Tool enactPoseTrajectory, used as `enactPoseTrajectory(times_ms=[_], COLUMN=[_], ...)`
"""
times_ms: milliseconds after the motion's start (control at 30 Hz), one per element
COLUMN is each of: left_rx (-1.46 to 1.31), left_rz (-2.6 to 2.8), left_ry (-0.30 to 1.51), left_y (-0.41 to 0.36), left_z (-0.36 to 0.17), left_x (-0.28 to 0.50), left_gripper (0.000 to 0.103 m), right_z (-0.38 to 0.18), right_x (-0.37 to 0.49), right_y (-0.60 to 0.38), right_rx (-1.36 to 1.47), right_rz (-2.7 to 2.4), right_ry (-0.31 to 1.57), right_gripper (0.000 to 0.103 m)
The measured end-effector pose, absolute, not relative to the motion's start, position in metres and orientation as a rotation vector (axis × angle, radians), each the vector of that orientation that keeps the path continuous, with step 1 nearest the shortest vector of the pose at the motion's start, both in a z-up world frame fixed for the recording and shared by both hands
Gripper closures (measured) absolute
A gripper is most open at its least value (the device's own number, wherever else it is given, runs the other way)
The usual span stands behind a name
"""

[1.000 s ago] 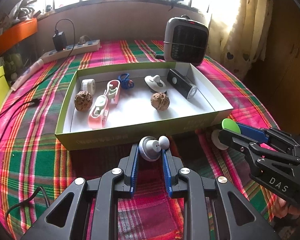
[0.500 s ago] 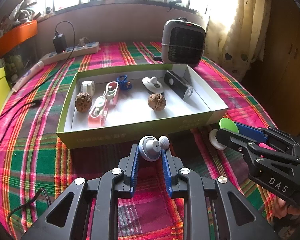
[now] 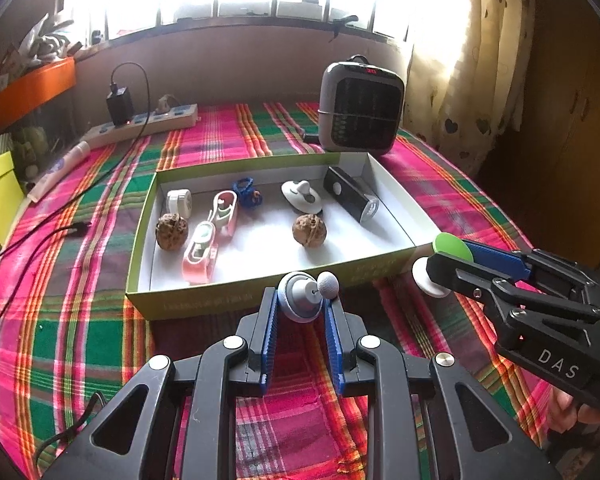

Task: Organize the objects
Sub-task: 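Carry the green object and white knob over the tray with both grippers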

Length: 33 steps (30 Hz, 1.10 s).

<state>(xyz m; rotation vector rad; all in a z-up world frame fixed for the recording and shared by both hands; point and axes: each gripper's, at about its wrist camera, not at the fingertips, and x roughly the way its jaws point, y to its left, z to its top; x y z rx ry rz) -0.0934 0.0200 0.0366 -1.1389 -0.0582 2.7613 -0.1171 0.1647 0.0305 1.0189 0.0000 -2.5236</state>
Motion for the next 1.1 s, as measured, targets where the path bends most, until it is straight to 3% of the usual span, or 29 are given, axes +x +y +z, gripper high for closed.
enactPoseTrajectory(times_ms=[1100], left_rx=[-1.131], left_rz=[2.787], left_ry=[-0.11], left_y=[0.002], left_z=[0.049], left_x=[-0.126], left_gripper=[0.082], right_z=[0.048], right_x=[-0.153], right_y=[0.149], right_rx=[0.97], right_rz=[-2.489], right_ry=[0.012], right_gripper=[0.068])
